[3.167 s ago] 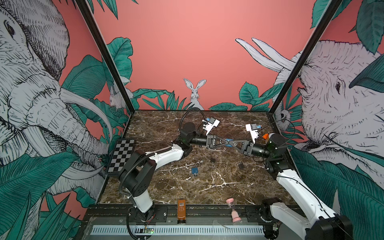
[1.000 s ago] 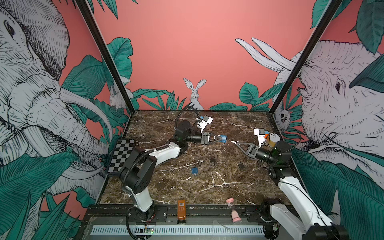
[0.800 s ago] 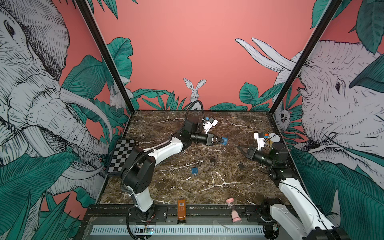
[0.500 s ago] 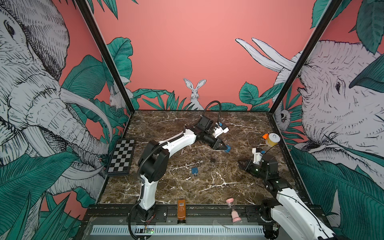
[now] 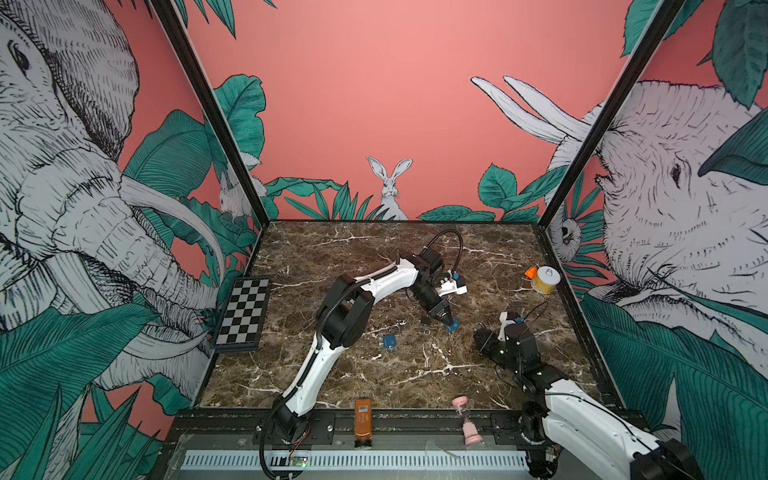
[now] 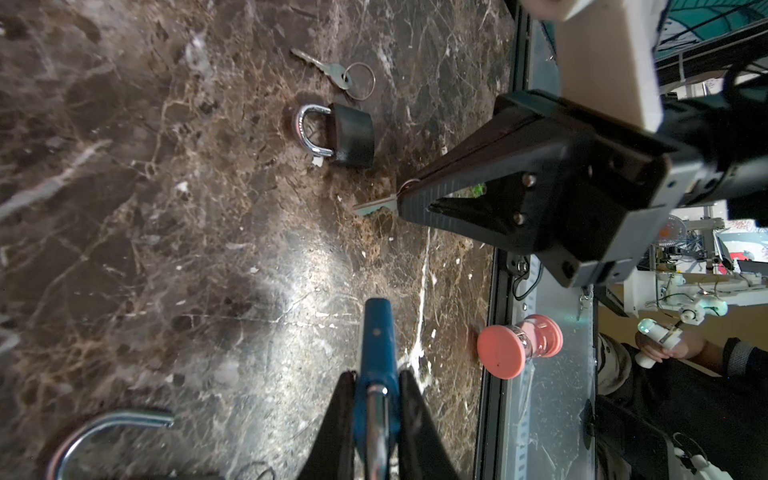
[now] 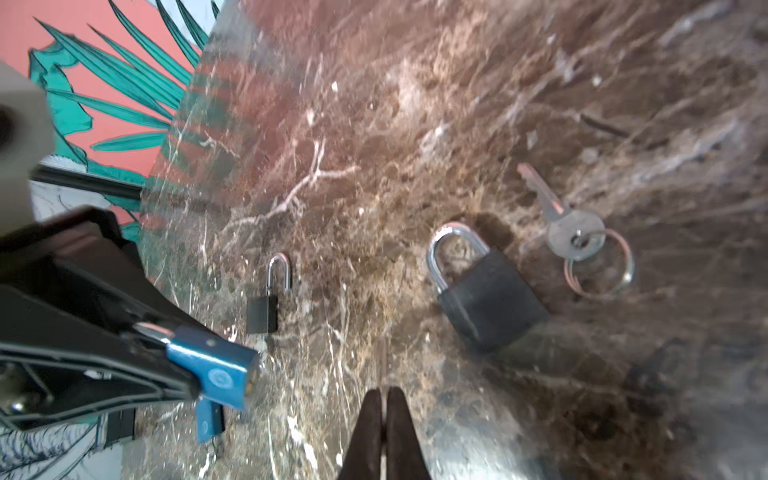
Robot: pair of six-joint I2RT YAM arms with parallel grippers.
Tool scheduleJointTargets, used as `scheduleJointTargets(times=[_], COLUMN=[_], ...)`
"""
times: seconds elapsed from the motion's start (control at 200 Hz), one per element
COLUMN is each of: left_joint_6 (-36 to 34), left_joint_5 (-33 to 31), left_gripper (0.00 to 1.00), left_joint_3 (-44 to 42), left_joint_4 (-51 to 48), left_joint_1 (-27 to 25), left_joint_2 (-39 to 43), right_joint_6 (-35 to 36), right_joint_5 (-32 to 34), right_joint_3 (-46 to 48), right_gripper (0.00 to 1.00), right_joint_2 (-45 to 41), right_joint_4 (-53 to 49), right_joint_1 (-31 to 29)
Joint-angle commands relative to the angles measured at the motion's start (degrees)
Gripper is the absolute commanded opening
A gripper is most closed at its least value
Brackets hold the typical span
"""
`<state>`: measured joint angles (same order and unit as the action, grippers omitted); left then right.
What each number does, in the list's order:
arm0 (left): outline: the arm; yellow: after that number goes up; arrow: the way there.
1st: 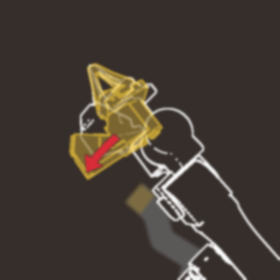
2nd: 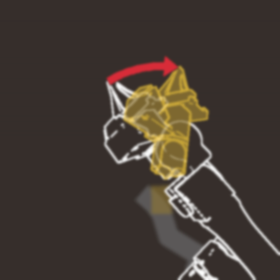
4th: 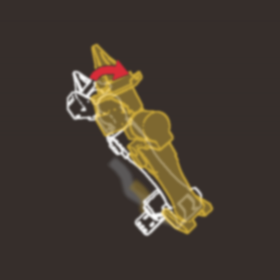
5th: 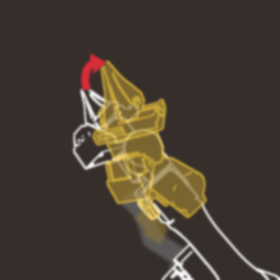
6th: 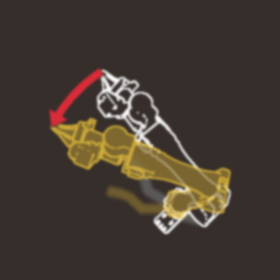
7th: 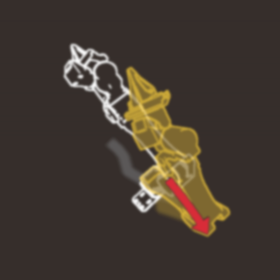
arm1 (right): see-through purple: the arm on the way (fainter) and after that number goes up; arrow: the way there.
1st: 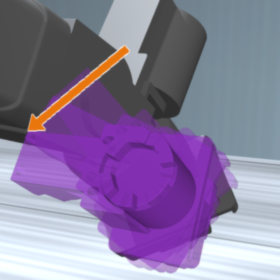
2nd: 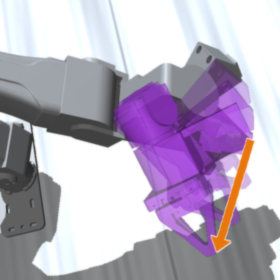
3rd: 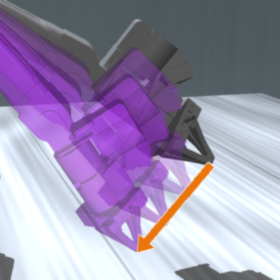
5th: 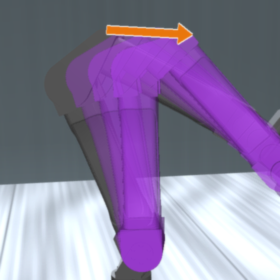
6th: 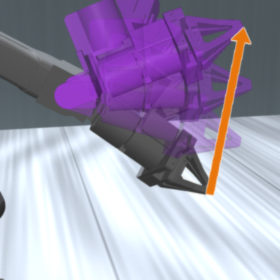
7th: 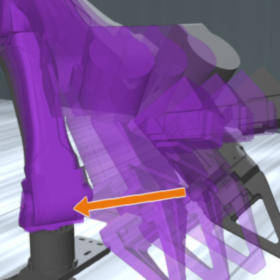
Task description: Lock with the key
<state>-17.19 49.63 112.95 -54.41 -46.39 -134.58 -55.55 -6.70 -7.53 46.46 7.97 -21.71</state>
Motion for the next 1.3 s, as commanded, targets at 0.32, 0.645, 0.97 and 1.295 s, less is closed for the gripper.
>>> scheduleJointTargets(times=[0.32,0.645,0.97,1.295], left_joint_6=[-7.47,-6.86,-4.15,-1.81], left_joint_5=[1.94,-0.98,-4.00,-4.32], left_gripper=[0.00,0.00,0.23,0.33], left_joint_3=[15.98,19.87,19.46,19.59], left_joint_4=[-14.41,-15.77,-11.69,-8.64], left_joint_1=[-2.25,-2.66,-2.65,-2.66], left_joint_2=[-10.77,-15.01,-15.58,-15.99], right_joint_6=[-1.30,-3.51,-4.76,-2.72], right_joint_5=[4.22,4.79,8.01,9.64], right_joint_3=[-0.88,-4.02,-3.30,-2.75], right_gripper=[0.00,0.00,0.10,0.24], right_joint_2=[15.57,26.23,25.69,17.70], right_joint_4=[19.23,22.70,21.49,14.27], right_joint_1=[-1.57,-4.25,-5.54,-5.56])
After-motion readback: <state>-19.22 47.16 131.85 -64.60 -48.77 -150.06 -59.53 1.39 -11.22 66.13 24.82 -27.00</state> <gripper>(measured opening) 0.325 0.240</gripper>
